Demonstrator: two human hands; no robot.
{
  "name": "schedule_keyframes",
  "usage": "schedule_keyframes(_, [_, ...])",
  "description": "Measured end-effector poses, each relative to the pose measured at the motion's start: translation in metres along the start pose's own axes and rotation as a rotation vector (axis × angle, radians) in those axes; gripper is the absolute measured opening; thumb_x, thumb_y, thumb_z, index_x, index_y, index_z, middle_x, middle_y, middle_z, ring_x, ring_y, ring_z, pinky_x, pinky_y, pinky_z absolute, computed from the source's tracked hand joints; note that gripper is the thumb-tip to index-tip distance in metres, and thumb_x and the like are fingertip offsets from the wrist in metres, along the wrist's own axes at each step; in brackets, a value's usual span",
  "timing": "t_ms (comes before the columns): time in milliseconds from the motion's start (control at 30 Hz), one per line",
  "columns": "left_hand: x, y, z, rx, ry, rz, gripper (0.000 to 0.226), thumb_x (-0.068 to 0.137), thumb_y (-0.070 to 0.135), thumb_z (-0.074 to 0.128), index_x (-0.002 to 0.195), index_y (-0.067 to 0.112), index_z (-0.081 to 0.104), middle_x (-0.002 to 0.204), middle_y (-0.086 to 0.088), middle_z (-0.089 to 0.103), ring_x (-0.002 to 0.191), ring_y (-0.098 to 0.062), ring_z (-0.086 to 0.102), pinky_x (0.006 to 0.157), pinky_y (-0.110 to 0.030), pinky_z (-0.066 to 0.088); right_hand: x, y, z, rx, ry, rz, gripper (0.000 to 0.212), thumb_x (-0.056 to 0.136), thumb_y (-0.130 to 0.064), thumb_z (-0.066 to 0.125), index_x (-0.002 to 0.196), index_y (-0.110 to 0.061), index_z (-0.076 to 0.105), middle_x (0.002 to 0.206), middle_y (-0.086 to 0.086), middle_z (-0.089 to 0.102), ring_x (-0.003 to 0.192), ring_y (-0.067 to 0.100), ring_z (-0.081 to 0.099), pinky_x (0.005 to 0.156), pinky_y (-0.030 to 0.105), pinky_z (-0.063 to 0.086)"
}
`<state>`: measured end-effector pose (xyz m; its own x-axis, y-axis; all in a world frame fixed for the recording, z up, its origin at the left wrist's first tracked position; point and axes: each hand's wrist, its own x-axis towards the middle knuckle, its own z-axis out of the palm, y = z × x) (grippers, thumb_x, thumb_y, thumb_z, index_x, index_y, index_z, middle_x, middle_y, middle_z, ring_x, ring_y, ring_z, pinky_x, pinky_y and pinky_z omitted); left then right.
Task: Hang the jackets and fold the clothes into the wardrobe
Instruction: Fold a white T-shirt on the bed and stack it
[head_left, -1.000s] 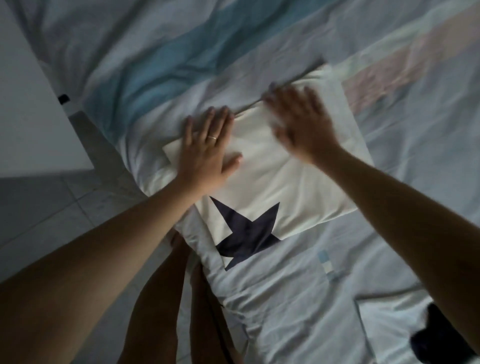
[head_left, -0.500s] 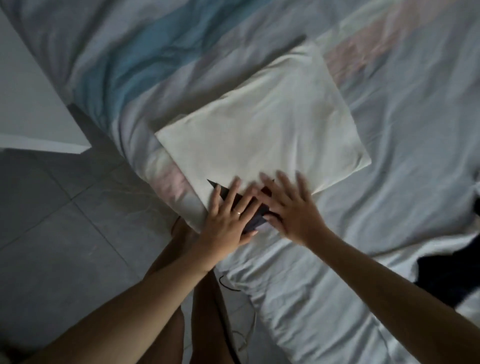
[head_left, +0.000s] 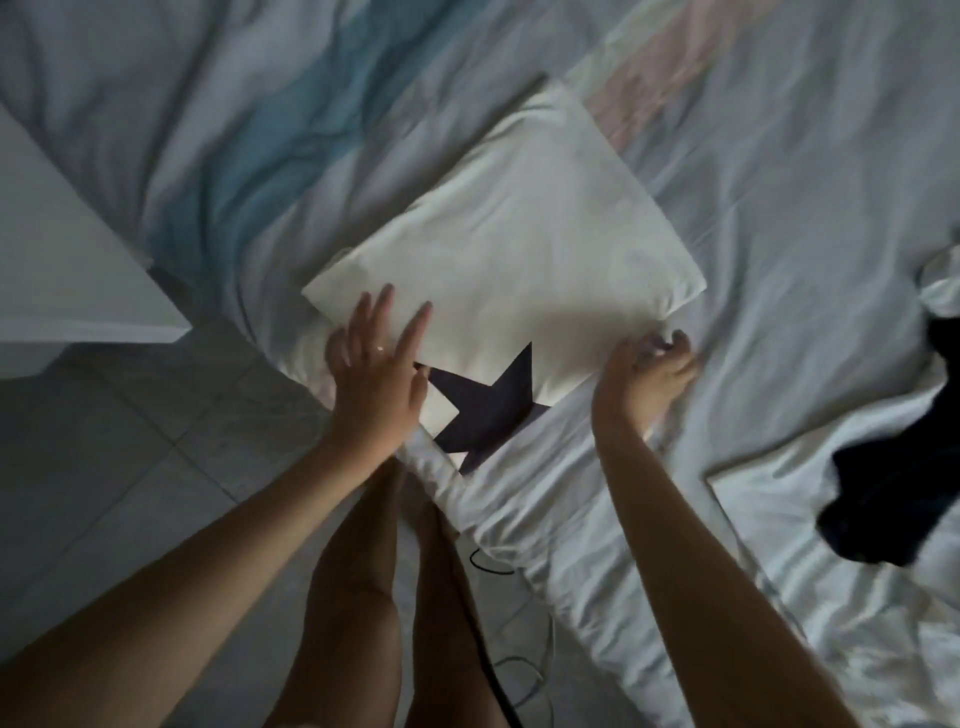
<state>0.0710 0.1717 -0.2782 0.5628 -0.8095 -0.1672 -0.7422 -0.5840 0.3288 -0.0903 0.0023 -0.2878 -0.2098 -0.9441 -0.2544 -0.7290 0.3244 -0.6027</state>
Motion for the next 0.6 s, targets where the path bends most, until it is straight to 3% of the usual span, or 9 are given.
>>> schedule_keyframes(67, [0.032, -0.019, -0.015, -0.092, -0.002, -0.312, 0.072, 0.087, 0.027, 0.060, 0.149, 0.017, 0.024, 0.156, -0.014, 0.018, 0.142, -0.035, 0.018, 0.109, -0.051, 0.021, -0.034, -0.007, 0.003, 0.201, -0.176, 0.217, 0.041, 0.089, -0.025, 0.059, 0.124, -0.006, 0.048, 0.109, 0.010, 0.060, 0.091, 0.023, 0.060, 0.079, 0.033, 0.046])
schedule_keyframes(133, [0.068, -0.045, -0.028, -0.252, -0.066, -0.462, 0.073, 0.082, 0.029, 0.070, 0.143, 0.008, 0.035, 0.145, -0.016, 0.040, 0.132, -0.036, 0.037, 0.104, -0.044, 0.032, -0.063, -0.003, 0.003, 0.177, -0.376, 0.324, 0.035, 0.084, -0.027, 0.069, 0.107, -0.004, 0.056, 0.089, 0.004, 0.063, 0.076, 0.017, 0.060, 0.065, 0.028, 0.046])
schedule_keyframes(200, [0.095, -0.058, -0.046, -0.340, -0.232, -0.551, 0.069, 0.076, 0.030, 0.077, 0.132, 0.006, 0.045, 0.131, -0.012, 0.053, 0.119, -0.031, 0.050, 0.096, -0.037, 0.041, -0.082, 0.002, 0.001, 0.171, -0.585, 0.396, 0.027, 0.082, -0.024, 0.073, 0.098, -0.008, 0.057, 0.083, -0.002, 0.062, 0.076, 0.012, 0.060, 0.061, 0.020, 0.045])
schedule_keyframes(300, [0.105, -0.048, -0.061, -0.346, -0.492, -0.586, 0.060, 0.075, 0.027, 0.079, 0.125, 0.004, 0.054, 0.119, -0.009, 0.059, 0.110, -0.029, 0.057, 0.084, -0.031, 0.044, -0.094, 0.006, -0.006, 0.370, -0.782, 0.569, 0.028, 0.085, -0.008, 0.066, 0.111, -0.008, 0.056, 0.095, 0.003, 0.064, 0.092, 0.021, 0.063, 0.070, 0.022, 0.048])
schedule_keyframes(367, [0.103, -0.028, -0.069, -0.379, -0.524, -0.549, 0.059, 0.075, 0.021, 0.079, 0.125, 0.003, 0.054, 0.115, -0.007, 0.060, 0.107, -0.029, 0.059, 0.080, -0.030, 0.046, -0.094, 0.000, -0.015, 0.598, -0.793, 0.672, 0.033, 0.089, 0.001, 0.054, 0.121, -0.006, 0.053, 0.102, 0.010, 0.064, 0.095, 0.024, 0.063, 0.074, 0.026, 0.050])
schedule_keyframes(434, [0.100, -0.008, -0.080, -0.582, -0.526, -0.565, 0.051, 0.074, 0.017, 0.078, 0.119, 0.004, 0.058, 0.107, -0.004, 0.066, 0.100, -0.025, 0.064, 0.082, -0.034, 0.051, -0.089, -0.009, -0.034, 0.764, -0.805, 0.715, 0.036, 0.089, 0.002, 0.047, 0.124, -0.005, 0.051, 0.105, 0.014, 0.064, 0.094, 0.025, 0.063, 0.076, 0.029, 0.052])
schedule_keyframes(534, [0.121, 0.018, -0.101, -1.029, -0.487, -0.626, 0.023, 0.076, 0.005, 0.073, 0.097, 0.011, 0.066, 0.082, 0.003, 0.074, 0.079, -0.013, 0.070, 0.079, -0.030, 0.053, -0.065, -0.043, -0.067, 0.874, -0.817, 0.649, 0.041, 0.087, -0.009, 0.047, 0.126, 0.001, 0.053, 0.110, 0.020, 0.065, 0.095, 0.034, 0.060, 0.077, 0.040, 0.051])
schedule_keyframes(601, [0.137, 0.036, -0.120, -1.147, -0.456, -0.594, 0.030, 0.070, 0.007, 0.077, 0.098, 0.010, 0.066, 0.083, 0.001, 0.074, 0.080, -0.012, 0.070, 0.078, -0.029, 0.053, -0.051, -0.070, -0.091, 1.027, -0.798, 0.627, 0.037, 0.090, -0.008, 0.039, 0.120, -0.002, 0.059, 0.111, 0.017, 0.068, 0.100, 0.030, 0.064, 0.083, 0.037, 0.055])
